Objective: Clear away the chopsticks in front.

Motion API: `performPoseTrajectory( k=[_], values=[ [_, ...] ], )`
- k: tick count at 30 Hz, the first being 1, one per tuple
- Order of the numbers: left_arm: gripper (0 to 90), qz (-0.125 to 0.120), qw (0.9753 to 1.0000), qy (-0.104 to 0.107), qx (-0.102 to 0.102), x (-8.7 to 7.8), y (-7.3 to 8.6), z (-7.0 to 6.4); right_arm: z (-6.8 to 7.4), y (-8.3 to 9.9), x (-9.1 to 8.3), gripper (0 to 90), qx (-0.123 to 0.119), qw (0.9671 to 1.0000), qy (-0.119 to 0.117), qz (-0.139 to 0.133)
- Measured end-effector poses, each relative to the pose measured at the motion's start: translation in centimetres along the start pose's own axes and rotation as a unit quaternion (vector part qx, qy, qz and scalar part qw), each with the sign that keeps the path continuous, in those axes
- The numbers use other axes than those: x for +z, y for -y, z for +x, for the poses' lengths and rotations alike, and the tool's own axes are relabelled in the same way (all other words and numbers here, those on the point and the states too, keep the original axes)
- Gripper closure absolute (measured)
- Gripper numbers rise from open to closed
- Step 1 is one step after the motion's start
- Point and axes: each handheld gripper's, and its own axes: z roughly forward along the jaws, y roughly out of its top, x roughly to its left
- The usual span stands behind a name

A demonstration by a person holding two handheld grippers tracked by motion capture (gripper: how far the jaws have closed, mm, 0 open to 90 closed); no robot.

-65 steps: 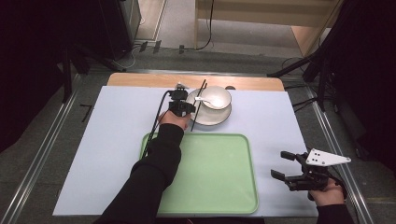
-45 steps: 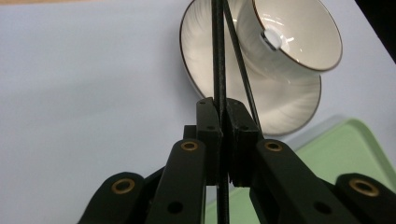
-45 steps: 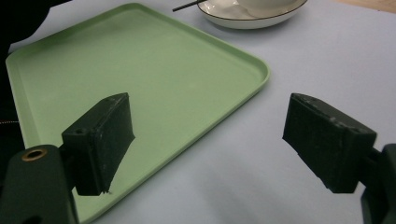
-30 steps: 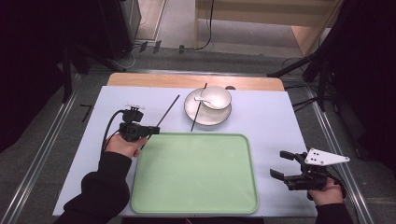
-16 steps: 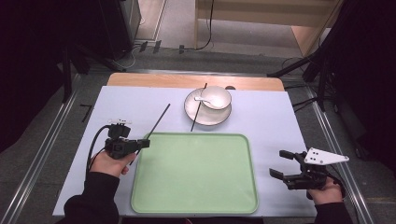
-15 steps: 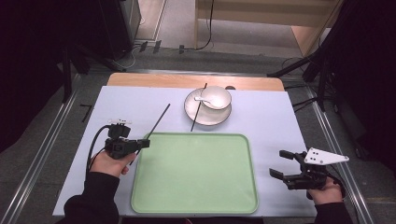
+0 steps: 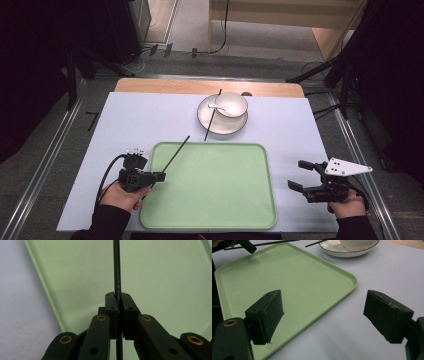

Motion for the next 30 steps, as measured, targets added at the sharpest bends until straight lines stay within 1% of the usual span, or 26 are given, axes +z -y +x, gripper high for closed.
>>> performPoseTrajectory(
  k=[2,3,5,6,7,8,10,12,15,19,24,25,26,27,28,29,30],
  values=[
    [86.1,0.011,0.9999,-0.009,-0.009,0.0,0.6,0.3,0.0,0.0,0.0,16.5,0.0,1.0,0.0,0.001],
    [86.2,0.011,0.9999,-0.009,-0.009,0.0,0.6,0.3,0.0,0.0,0.0,16.5,0.0,1.0,0.0,0.001],
    [86.0,0.018,0.9995,-0.023,-0.016,0.1,1.1,0.3,0.0,0.0,0.0,16.5,0.0,1.0,-0.001,0.0],
    [86.0,0.018,0.9995,-0.023,-0.016,0.1,1.1,0.3,0.0,0.0,0.0,16.5,0.0,1.0,-0.001,0.001],
    [86.0,0.031,0.9991,-0.028,-0.009,0.5,1.3,0.1,0.0,0.0,0.0,16.5,0.0,1.0,-0.001,0.001],
    [85.9,0.035,0.9989,-0.031,-0.007,0.7,1.3,0.0,0.0,0.0,0.0,16.5,0.0,1.0,0.0,0.002],
    [85.9,0.038,0.9987,-0.034,-0.004,0.9,1.3,-0.1,0.0,0.0,0.1,16.5,-0.001,1.0,-0.001,0.003],
    [85.8,0.045,0.998,-0.043,0.007,1.3,1.3,-0.4,0.0,0.0,0.1,16.5,-0.001,1.0,-0.002,0.002],
    [84.4,0.044,0.9978,-0.047,0.018,1.4,1.3,-0.7,0.0,0.0,0.1,16.5,-0.001,1.0,-0.002,0.002],
    [79.7,0.042,0.9983,-0.038,0.016,1.4,1.3,-0.7,0.0,0.0,0.1,16.5,-0.001,1.0,-0.003,0.003],
    [80.0,0.04,0.9986,-0.031,0.015,1.5,1.3,-0.6,0.0,0.0,0.2,16.5,-0.001,1.0,-0.003,0.002],
    [77.3,0.037,0.9988,-0.026,0.017,1.5,1.2,-0.5,0.0,0.0,0.2,16.5,-0.002,1.0,-0.003,0.002],
    [74.3,0.037,0.9988,-0.026,0.017,1.5,1.2,-0.5,0.0,0.0,0.2,16.5,-0.002,1.0,-0.003,0.002],
    [74.3,0.034,0.999,-0.021,0.018,1.4,1.2,-0.5,0.0,0.0,0.2,16.5,-0.002,1.0,-0.003,0.002],
    [68.4,0.02,0.9996,-0.001,0.021,1.2,1.0,-0.2,0.0,0.0,0.1,16.5,-0.002,1.0,-0.003,0.002],
    [64.4,0.02,0.9996,-0.001,0.021,1.2,1.0,-0.2,0.0,0.0,0.1,16.5,-0.002,1.0,-0.003,0.002],
    [60.2,0.009,0.9997,0.01,0.022,1.0,0.8,-0.1,0.0,0.0,0.1,16.5,-0.002,1.0,-0.004,0.002]
  ],
)
